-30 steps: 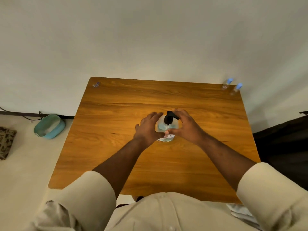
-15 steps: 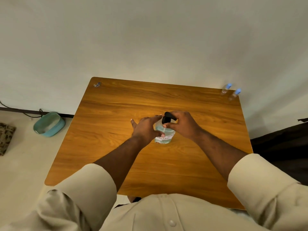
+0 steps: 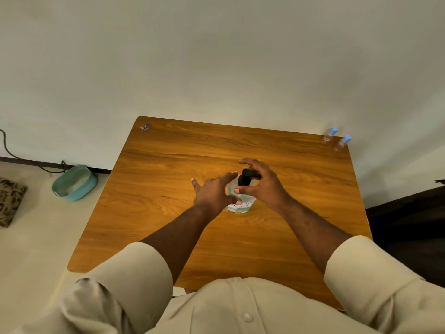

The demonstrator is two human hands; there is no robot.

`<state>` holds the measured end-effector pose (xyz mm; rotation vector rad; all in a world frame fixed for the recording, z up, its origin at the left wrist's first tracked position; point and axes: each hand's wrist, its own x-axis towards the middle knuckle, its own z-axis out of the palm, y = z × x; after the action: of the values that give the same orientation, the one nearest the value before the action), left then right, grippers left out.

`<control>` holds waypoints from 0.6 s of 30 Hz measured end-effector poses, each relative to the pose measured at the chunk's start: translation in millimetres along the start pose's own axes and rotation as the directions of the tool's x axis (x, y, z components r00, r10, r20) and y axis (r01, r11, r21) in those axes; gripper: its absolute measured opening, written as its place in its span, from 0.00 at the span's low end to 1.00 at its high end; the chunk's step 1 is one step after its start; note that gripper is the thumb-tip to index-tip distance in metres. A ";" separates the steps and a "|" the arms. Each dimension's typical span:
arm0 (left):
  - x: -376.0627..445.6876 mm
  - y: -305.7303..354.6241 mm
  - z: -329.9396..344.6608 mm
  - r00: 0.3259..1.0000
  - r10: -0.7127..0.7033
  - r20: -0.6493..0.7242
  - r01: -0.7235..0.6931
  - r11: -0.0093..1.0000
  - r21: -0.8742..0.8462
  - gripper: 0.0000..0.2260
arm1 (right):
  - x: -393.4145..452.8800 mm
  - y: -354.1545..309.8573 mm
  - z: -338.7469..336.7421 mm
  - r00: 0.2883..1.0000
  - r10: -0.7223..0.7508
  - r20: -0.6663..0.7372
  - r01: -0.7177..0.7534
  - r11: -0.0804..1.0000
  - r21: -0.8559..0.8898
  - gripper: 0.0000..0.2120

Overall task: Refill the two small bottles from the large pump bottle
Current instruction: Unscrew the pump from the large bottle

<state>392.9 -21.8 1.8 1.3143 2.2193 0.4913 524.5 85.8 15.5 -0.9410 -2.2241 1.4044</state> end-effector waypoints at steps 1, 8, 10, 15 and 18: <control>0.2 -0.1 0.2 1.000 0.000 0.002 0.000 1.000 0.010 0.38 | 0.3 -0.6 1.8 1.000 -0.003 -0.012 0.003 1.000 0.001 0.34; 1.0 -3.9 1.0 0.998 0.061 0.016 -0.062 0.996 0.064 0.38 | -5.9 0.7 -4.3 0.996 0.061 0.061 -0.069 0.986 0.149 0.36; 0.7 -5.2 3.1 0.998 0.067 0.012 -0.068 0.996 0.053 0.38 | -6.4 -1.4 -5.6 0.995 0.063 0.081 -0.073 0.989 0.132 0.39; 1.2 -6.5 4.2 0.998 0.063 0.019 -0.063 0.997 0.034 0.38 | -7.1 -2.9 8.2 0.997 0.045 -0.066 -0.038 0.995 0.097 0.39; 2.0 -6.7 4.0 0.998 0.065 0.016 -0.065 0.997 0.035 0.38 | -8.1 -1.1 10.9 0.991 0.088 -0.097 -0.071 0.983 0.166 0.39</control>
<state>389.7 -22.9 -5.5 1.4078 2.1880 0.4661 523.4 72.7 12.1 -1.0312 -1.9832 1.5101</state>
